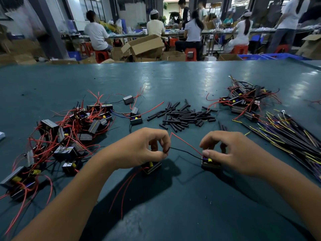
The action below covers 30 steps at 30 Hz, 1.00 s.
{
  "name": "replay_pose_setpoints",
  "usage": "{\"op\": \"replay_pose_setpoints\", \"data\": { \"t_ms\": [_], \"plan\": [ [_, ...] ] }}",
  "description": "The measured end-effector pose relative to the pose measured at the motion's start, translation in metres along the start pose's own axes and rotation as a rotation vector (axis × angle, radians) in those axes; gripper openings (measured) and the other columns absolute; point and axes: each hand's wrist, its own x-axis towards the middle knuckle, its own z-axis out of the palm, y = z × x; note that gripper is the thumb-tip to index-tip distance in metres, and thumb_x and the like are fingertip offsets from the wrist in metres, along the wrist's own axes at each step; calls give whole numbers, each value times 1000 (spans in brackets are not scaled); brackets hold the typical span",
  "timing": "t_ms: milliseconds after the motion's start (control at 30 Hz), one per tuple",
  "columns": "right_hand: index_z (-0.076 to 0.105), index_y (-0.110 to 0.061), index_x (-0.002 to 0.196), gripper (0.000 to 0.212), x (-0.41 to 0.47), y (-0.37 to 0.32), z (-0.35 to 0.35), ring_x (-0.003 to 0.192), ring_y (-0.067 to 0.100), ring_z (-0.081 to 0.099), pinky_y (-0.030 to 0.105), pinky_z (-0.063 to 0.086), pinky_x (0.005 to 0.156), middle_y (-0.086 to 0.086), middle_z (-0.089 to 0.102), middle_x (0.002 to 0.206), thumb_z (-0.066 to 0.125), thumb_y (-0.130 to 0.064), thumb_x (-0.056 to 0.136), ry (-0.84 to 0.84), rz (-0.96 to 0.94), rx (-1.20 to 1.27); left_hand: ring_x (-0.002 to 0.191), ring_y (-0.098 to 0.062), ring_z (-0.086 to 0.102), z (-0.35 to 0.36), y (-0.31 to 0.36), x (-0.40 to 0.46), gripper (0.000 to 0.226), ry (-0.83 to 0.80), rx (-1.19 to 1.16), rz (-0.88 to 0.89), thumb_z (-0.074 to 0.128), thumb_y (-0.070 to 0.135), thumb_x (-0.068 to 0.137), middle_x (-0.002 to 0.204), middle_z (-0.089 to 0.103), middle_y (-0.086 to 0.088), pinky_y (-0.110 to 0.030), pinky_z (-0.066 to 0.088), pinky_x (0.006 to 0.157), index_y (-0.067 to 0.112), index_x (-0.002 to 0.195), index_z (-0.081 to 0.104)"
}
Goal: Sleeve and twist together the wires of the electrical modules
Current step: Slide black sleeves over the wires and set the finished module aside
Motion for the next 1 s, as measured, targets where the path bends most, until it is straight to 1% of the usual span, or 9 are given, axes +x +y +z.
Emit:
{"op": "replay_pose_setpoints", "data": {
  "t_ms": [167,200,300,333,533,600,667,833,1000],
  "plan": [
    [70,-21,91,6,1,2,-9,72,-14,56,0,36,67,-12,67,82,67,-17,92,78,-32,-88,67,-5,58,-3,0,-1,10,-69,-109,-45,74,20,90,78,65,14,-21,47,64,26,89,66],
    [70,-22,92,2,0,3,-13,73,-13,56,1,36,66,-13,66,81,69,-21,91,72,-40,-90,70,-7,59,-3,0,-1,10,-77,-123,-47,74,18,90,79,65,12,-24,49,66,25,89,66],
    [65,-34,97,29,-3,8,-22,89,-3,59,7,41,73,-21,65,91,71,-55,78,-75,23,-89,76,-16,62,-2,1,-1,20,-85,-86,-52,79,13,84,86,67,7,-36,53,73,23,95,65],
    [63,-36,98,34,-3,10,-22,92,-2,58,10,42,76,-22,64,92,71,-60,74,-127,49,-117,78,-18,62,-2,1,-1,26,-78,-36,-60,82,14,81,89,66,7,-38,54,77,26,97,65],
    [64,-36,93,22,0,12,-13,90,-1,56,20,45,81,-18,62,89,76,-49,80,-205,29,-195,79,-4,55,-3,1,-4,50,-33,178,-146,89,32,73,91,55,22,-20,49,70,34,104,50],
    [64,-36,93,20,0,11,-14,89,-1,56,20,45,82,-18,62,90,75,-47,81,-207,32,-201,86,-1,53,-6,-1,-6,52,-52,243,-192,89,41,71,96,51,30,-16,46,72,36,102,48],
    [65,-35,95,20,0,11,-14,90,-1,57,21,45,83,-18,62,91,75,-45,82,-203,40,-198,90,1,53,-10,-2,-8,46,-72,295,-236,87,46,71,95,54,27,-16,46,74,37,99,51],
    [65,-37,99,18,0,13,-17,93,-5,56,17,44,85,-19,62,95,74,-43,84,-204,45,-211,95,4,51,-12,-3,-8,35,-101,334,-198,84,38,78,99,57,21,-13,42,75,36,101,58],
    [64,-34,99,19,1,13,-16,92,-7,56,9,40,81,-21,63,95,75,-39,84,-191,21,-219,96,3,53,-12,-3,-9,35,-91,346,-159,82,36,81,102,58,19,-12,41,78,35,106,58]
  ]
}}
